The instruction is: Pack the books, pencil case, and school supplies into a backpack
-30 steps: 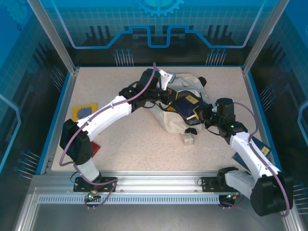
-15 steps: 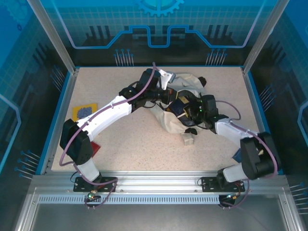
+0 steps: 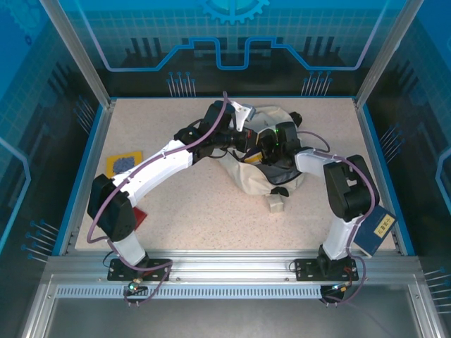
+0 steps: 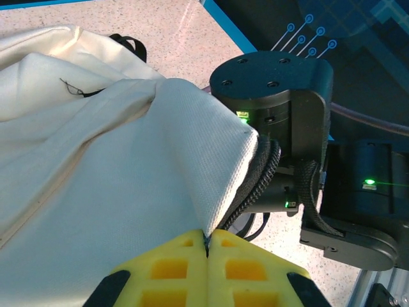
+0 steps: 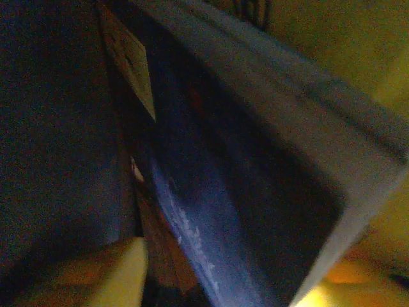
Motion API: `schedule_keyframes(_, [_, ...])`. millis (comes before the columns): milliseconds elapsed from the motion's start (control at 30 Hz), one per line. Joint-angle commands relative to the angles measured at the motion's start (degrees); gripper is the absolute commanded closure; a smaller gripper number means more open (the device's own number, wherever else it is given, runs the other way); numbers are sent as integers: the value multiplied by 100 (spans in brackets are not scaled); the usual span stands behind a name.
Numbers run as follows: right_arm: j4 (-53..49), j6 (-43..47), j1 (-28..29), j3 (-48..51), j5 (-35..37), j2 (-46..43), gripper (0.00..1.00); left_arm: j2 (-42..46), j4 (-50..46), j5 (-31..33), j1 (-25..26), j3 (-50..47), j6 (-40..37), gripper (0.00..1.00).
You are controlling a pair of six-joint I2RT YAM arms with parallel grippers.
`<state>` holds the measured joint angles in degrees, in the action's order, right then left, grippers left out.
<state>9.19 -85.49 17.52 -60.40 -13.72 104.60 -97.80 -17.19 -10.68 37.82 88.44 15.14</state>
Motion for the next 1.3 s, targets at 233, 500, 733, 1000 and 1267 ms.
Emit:
schedule_keyframes(233, [-1386, 554, 24, 1397, 184, -1879, 12, -88, -6, 68, -131, 184, 174, 100])
schedule_keyframes(500, [-3267, 1395, 17, 1864, 1247, -3649, 18, -49, -34, 60, -198, -256, 325, 97])
schedule_keyframes(733, [-4830, 2287, 24, 1443, 2226, -4908, 18, 328, -226, 131, -584, -921, 722, 36])
schedule_keyframes(1000, [-5164, 3730, 245, 272, 2227, -4752, 0, 551, -1122, 1963, -1741, -1671, 1886, 1])
schedule_keyframes(1267, [-4849, 3861, 771, -137, 1872, -3983, 0, 211, -1320, 2859, -3173, -2068, 1823, 1])
